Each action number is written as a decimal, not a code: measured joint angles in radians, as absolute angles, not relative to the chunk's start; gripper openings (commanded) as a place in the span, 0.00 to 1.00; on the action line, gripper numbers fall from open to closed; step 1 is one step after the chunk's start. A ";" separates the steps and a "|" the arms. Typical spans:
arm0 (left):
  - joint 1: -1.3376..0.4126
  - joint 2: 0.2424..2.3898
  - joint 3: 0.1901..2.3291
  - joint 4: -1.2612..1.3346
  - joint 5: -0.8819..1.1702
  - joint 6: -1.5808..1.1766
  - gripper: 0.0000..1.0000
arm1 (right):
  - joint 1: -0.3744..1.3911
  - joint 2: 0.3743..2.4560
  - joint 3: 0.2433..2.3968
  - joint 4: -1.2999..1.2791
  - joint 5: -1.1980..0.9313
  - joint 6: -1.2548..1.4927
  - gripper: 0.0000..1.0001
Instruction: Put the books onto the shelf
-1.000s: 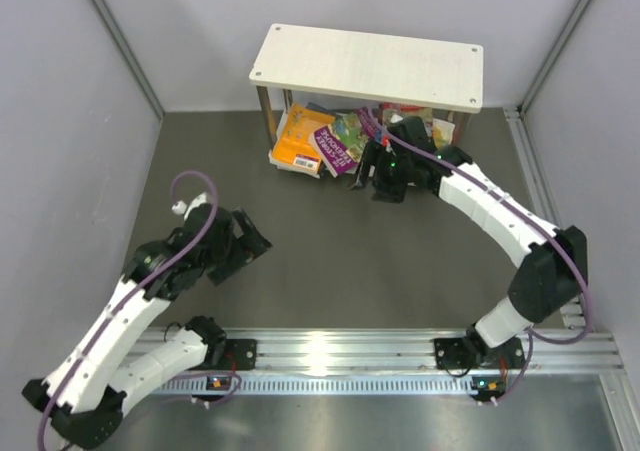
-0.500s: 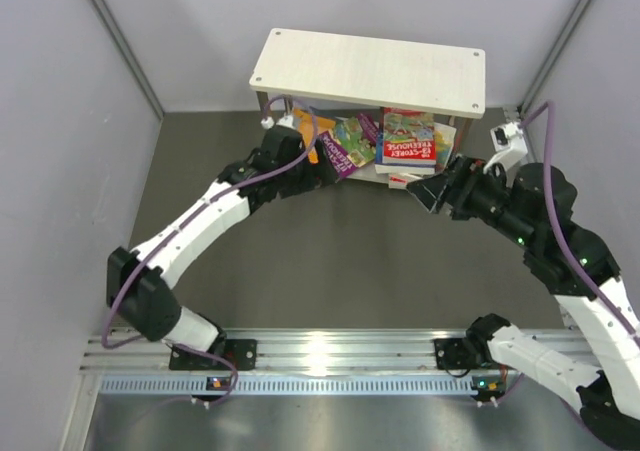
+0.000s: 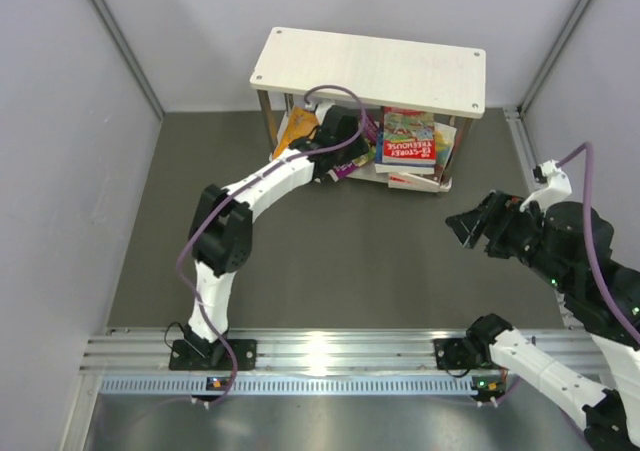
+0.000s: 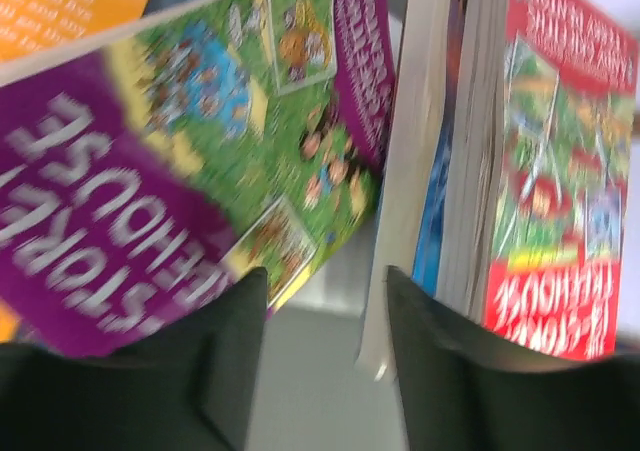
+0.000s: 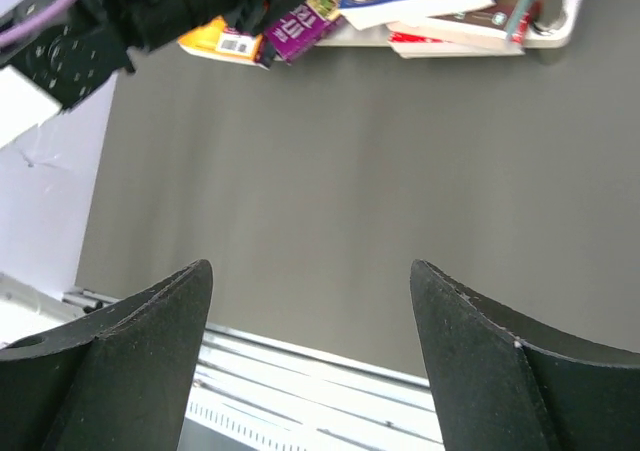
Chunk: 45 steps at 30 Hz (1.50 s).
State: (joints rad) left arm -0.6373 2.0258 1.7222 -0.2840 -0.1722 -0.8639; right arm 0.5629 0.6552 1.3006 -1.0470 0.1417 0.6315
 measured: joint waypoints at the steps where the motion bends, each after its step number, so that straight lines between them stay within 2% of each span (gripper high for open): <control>1: -0.643 2.064 1.773 -0.291 -0.196 -0.872 0.48 | 0.563 0.648 1.313 -1.073 0.150 0.632 0.80; 7: -0.657 2.241 2.030 -0.349 -0.302 -0.886 0.34 | 0.563 0.591 1.335 -1.190 0.180 0.642 0.81; 14: -0.660 2.325 2.126 -0.377 -0.402 -0.844 0.35 | 0.563 0.567 1.377 -1.301 0.218 0.655 0.81; 21: -0.691 2.381 2.150 -0.315 -0.432 -0.839 0.44 | 0.563 0.538 1.376 -1.333 0.241 0.677 0.82; 25: -0.702 2.408 2.163 -0.253 -0.425 -0.857 0.56 | 0.563 0.536 1.376 -1.334 0.260 0.685 0.82; 32: -0.707 2.437 2.184 -0.171 -0.409 -0.858 0.64 | 0.563 0.530 1.376 -1.334 0.288 0.693 0.83; 45: -0.694 2.479 2.215 0.001 -0.162 -0.839 0.77 | 0.563 0.530 1.343 -1.339 0.293 0.686 0.84</control>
